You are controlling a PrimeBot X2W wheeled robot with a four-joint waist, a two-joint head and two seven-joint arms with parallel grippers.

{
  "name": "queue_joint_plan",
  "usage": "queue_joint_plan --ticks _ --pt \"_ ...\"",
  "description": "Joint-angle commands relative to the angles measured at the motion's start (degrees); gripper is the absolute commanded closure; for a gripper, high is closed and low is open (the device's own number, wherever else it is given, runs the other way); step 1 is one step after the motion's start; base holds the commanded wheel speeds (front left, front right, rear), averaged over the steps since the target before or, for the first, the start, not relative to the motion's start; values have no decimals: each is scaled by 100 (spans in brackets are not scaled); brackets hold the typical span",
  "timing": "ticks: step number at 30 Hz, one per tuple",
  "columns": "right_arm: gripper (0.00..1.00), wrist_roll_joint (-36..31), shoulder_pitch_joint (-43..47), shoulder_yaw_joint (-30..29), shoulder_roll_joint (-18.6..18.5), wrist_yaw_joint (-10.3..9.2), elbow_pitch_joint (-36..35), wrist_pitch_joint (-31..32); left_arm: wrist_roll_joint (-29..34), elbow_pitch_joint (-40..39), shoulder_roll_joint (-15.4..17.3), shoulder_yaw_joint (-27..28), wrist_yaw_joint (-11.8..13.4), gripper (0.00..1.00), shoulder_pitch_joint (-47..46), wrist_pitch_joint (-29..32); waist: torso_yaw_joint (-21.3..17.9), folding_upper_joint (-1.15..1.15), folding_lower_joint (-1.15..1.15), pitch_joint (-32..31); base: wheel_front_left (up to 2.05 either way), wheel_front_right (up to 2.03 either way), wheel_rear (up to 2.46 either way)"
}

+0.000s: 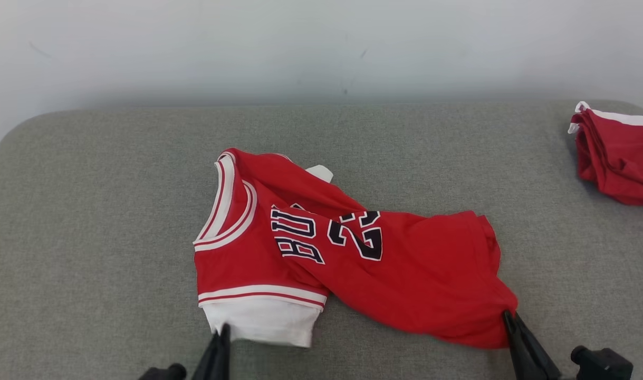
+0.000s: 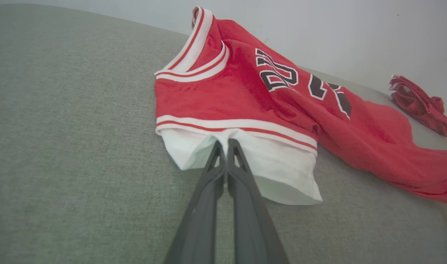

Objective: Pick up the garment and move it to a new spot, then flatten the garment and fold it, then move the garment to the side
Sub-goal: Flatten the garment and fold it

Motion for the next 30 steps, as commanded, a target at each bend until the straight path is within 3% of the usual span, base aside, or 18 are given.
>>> queue_joint_plan --ticks 1,8,13,21,27,30 --pt "100 -35 30 -12 -22 -16 -178 -33 75 -222 -1 117 4 100 52 -16 -8 0 -1 1 0 0 0" --pt "100 67 -494 148 -226 -16 -694 41 332 -958 189 407 -96 100 -452 -16 -90 0 -1 50 0 0 0" --pt "100 144 -1455 355 -496 -16 -632 278 393 -1045 649 270 -226 100 -1566 240 -181 0 -1 286 0 0 0" --pt "100 578 -3919 656 -816 -16 -206 820 -189 -939 1279 100 -285 100 -4165 1030 -272 0 -1 1236 0 0 0" --pt "100 954 -6141 855 -872 -16 407 1266 -601 -125 1739 -295 -291 100 -6462 1356 -362 0 -1 2038 0 0 0" --pt "100 1055 -7201 975 -803 -16 865 1427 -812 447 1770 -278 -283 100 -7512 1345 -424 0 -1 2369 0 0 0"
